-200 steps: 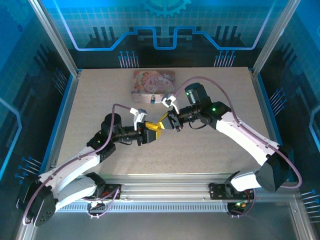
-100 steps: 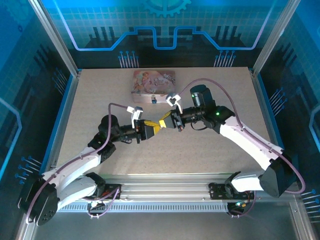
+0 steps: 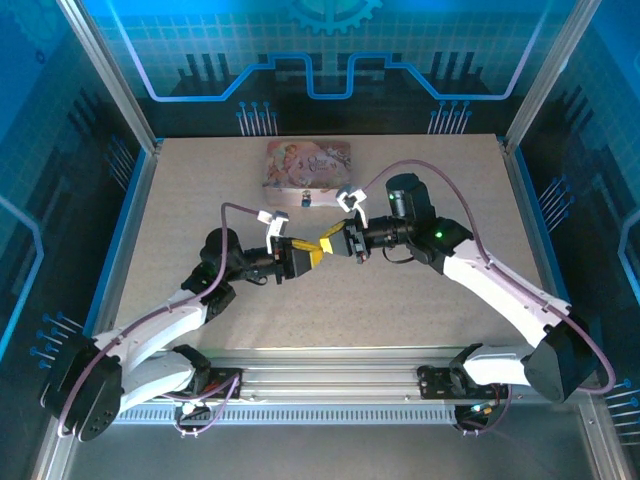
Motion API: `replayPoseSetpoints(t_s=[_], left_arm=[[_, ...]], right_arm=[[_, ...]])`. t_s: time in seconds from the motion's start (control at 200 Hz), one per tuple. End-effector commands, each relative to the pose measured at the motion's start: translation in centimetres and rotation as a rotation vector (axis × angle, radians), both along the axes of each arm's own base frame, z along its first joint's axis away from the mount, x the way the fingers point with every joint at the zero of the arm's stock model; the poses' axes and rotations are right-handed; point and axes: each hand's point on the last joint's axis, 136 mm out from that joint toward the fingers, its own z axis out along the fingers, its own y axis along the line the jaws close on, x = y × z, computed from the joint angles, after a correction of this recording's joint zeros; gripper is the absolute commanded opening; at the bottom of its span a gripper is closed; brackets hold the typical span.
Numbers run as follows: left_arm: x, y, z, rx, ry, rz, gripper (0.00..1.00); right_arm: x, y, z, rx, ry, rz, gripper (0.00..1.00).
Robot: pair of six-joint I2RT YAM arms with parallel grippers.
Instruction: Unlock the padlock with the key
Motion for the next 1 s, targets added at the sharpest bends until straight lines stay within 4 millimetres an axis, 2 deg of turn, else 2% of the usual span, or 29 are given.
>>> replayPoseSetpoints(t_s=[0.0, 0.12, 0.345, 0.645, 0.685, 0.75, 0.79, 0.85, 0.995], left_arm=[[-0.3, 0.0, 0.6, -0.02, -0.032, -0.022, 0.2], [-0.3, 0.0, 0.6, -0.02, -0.031, -0.022, 0.17], [-0.2, 0.1, 0.7, -0.022, -0.037, -0.012, 0.01], [-0.1, 0.5, 0.3, 0.0, -0.036, 0.013, 0.0], [-0.1, 0.6, 0.1, 0.01, -0.034, 0.022, 0.0], [0.0, 0.9, -0.4, 0.034, -0.03, 0.04, 0.0], [0.0, 1.0, -0.6, 0.05, -0.03, 0.051, 0.0], [0.0, 1.3, -0.9, 0.071, -0.034, 0.067, 0.0], [-0.1, 2.0, -1.7, 0.124, -0.038, 0.105, 0.0]], right_arm=[[0.4, -0.3, 1.0, 0.029, -0.027, -0.024, 0.0], [0.5, -0.3, 0.8, 0.028, -0.027, -0.03, 0.0], [0.7, -0.4, 0.8, 0.027, -0.022, -0.041, 0.0], [1.4, -0.5, 0.5, 0.024, -0.006, -0.093, 0.0], [1.7, -0.7, 0.3, 0.013, 0.0, -0.118, 0.09], [2.4, -1.1, 0.0, -0.007, 0.008, -0.173, 0.3], [2.7, -1.4, -0.1, -0.015, 0.012, -0.199, 0.36], [3.2, -1.8, -0.2, -0.024, 0.02, -0.24, 0.4], [4.5, -2.9, -0.7, -0.041, 0.059, -0.336, 0.44]])
